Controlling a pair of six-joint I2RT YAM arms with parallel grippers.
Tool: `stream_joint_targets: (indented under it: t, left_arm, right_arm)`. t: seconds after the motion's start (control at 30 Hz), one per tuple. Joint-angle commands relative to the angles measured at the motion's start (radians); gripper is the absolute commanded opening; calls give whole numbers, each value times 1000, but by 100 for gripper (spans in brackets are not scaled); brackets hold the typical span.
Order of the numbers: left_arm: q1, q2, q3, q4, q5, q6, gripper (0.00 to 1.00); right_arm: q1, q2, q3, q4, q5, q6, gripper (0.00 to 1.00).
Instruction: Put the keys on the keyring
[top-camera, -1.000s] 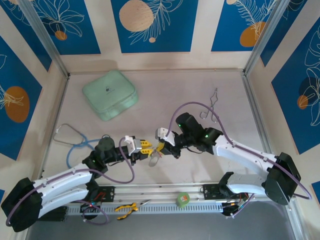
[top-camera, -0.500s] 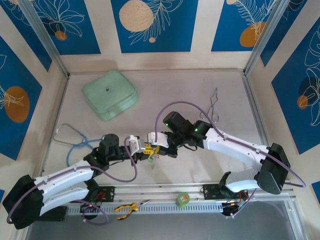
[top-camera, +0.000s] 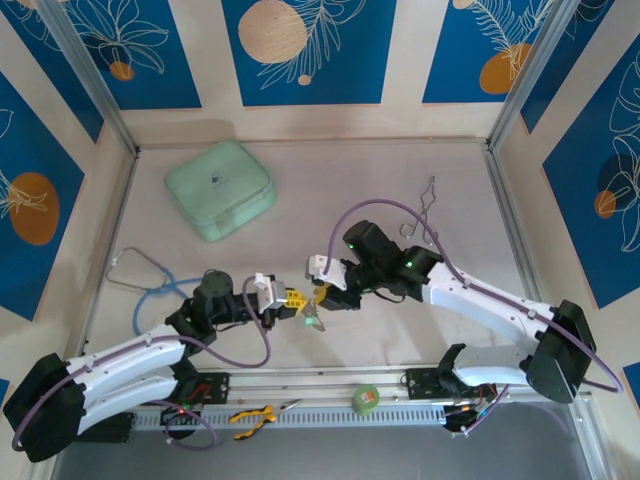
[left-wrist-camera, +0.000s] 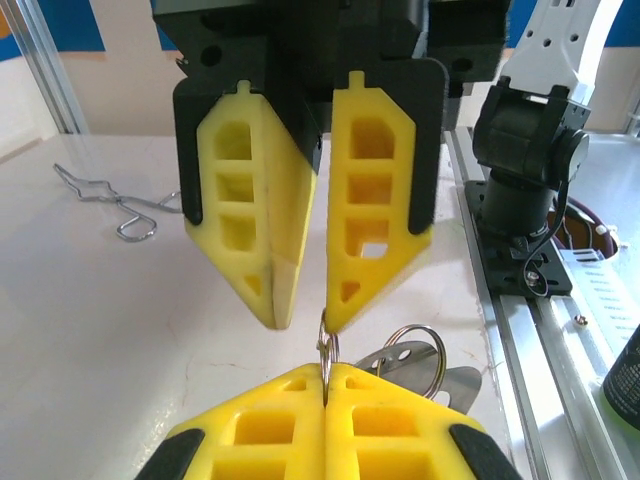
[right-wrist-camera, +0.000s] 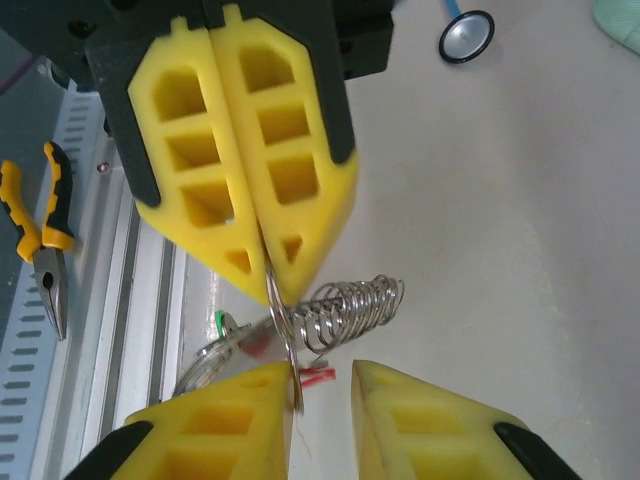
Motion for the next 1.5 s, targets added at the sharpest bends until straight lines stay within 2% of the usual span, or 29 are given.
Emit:
stream_joint_targets:
  t: [0.0, 0.27, 0.3, 0.4, 0.5, 0.57, 0.7, 0.73, 0.93, 1.1, 1.47]
  left_arm:
    - [-3, -11, -18, 113, 17, -16, 0]
    - [-3, 8, -15, 139, 20, -25, 0]
    - [-4, 10, -16, 143, 23, -29, 0]
    - [-3, 11, -13, 138, 30, -35, 0]
    - [-3, 12, -14, 134, 33, -33, 0]
    - [-2, 21, -13, 140, 39, -34, 0]
    - [-4, 38, -12, 165, 43, -38, 0]
    - [-3, 37, -12, 168, 42, -38, 0]
    - [-3, 33, -17, 210, 42, -18, 0]
    - [-3, 44, -6, 252, 58, 17, 0]
    - [-3, 31, -1, 247, 22, 69, 0]
  right_arm:
    - [-15, -28, -49, 79, -84, 78, 20]
    - [-30, -49, -61, 80, -116, 90, 12]
    - [-32, -50, -65, 86, -118, 92, 12]
    - [-32, -54, -75, 106, -112, 97, 24]
    - [-32, -54, -74, 113, -124, 93, 27]
    - [-35, -54, -71, 112, -142, 92, 21]
    - [-43, -61, -77, 107, -162, 102, 1]
    - [-47, -62, -82, 104, -163, 105, 0]
    - [-61, -65, -124, 131, -154, 186, 0]
    - [-59, -33, -140, 188, -208, 282, 0]
    - [-75, -12, -136, 194, -238, 313, 0]
